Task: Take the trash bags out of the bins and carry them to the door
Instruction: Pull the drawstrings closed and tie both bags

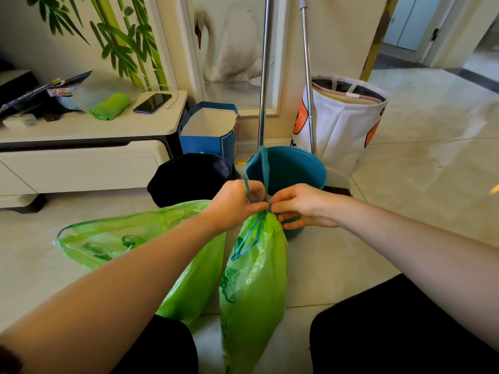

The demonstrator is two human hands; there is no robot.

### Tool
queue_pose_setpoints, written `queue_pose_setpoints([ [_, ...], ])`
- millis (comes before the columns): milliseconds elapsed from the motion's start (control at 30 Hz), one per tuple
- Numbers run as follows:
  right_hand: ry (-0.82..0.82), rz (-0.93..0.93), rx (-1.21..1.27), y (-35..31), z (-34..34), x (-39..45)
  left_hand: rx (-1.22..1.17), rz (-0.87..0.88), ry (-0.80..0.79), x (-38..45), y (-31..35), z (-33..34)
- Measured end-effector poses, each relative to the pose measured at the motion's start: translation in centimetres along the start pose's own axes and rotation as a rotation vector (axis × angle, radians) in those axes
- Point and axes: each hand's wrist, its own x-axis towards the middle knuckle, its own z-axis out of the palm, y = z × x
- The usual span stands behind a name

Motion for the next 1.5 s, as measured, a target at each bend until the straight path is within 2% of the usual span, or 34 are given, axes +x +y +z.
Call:
queue_pose_setpoints([
  [167, -0.043, 0.027, 0.06, -0.3, 0.2, 0.0, -0.141, -0.115, -0.027, 0.1, -0.1, -0.6],
  [367, 0.125, 0.056, 0.054, -1.0, 1.0, 0.5, -0.182, -0.177, -0.026, 0.0, 0.1, -0.6],
  [500, 0.213, -0.007, -0.003, -1.3, 1.0, 0.4, -0.203, -0.195, -0.012, -0.1, 0.1, -0.8],
  [600, 0.177, 0.0, 0.018, -1.3, 1.0, 0.5, -0.197, -0.192, -0.019, 0.0, 0.3, -0.7],
  [767, 0.018, 0.053, 0.007, -1.3, 0.8, 0.2, -0.213, -0.171, -0.068, -0.1, 0.5, -0.6],
  [867, 0.001, 0.027, -0.173, -1.5, -0.1, -0.3, -0.194, -0.16, -0.068, -0.1, 0.4, -0.6],
  [967, 0.04, -0.077, -0.575, -1.9, -1.2, -1.1, -0.177, -0.164, -0.064, -0.1, 0.3, -0.7],
  [1033, 0.121, -0.155, -0.817, -2.0, -2.0, -1.1, -0.156, -0.166, -0.075, -0.1, 0.2, -0.7],
  [1100, 0.279, -0.201, -0.894, -1.8, -3.1, -0.9, -0.158, -0.179, -0.079, -0.2, 0.0, -0.8],
  [1167, 0.428, -0.245, -0.755, -1.5, -4.2, -0.6, -0.167, -0.196, -0.081, -0.2, -0.2, -1.1],
  [1267, 0.541, -0.175, -0.297, -1.8, -4.6, -1.0, -0.202, -0.223, -0.123, -0.3, -0.6, -1.6],
  [1400, 0.349, -0.055, 0.417, -2.4, -4.8, -1.9, -0.448, -0.326, -0.134, -0.2, -1.0, -1.9],
  [1500, 0.269, -0.066, 0.686, -2.7, -5.0, -2.1, -0.601, -0.375, -0.117, -0.2, -0.5, -2.1],
])
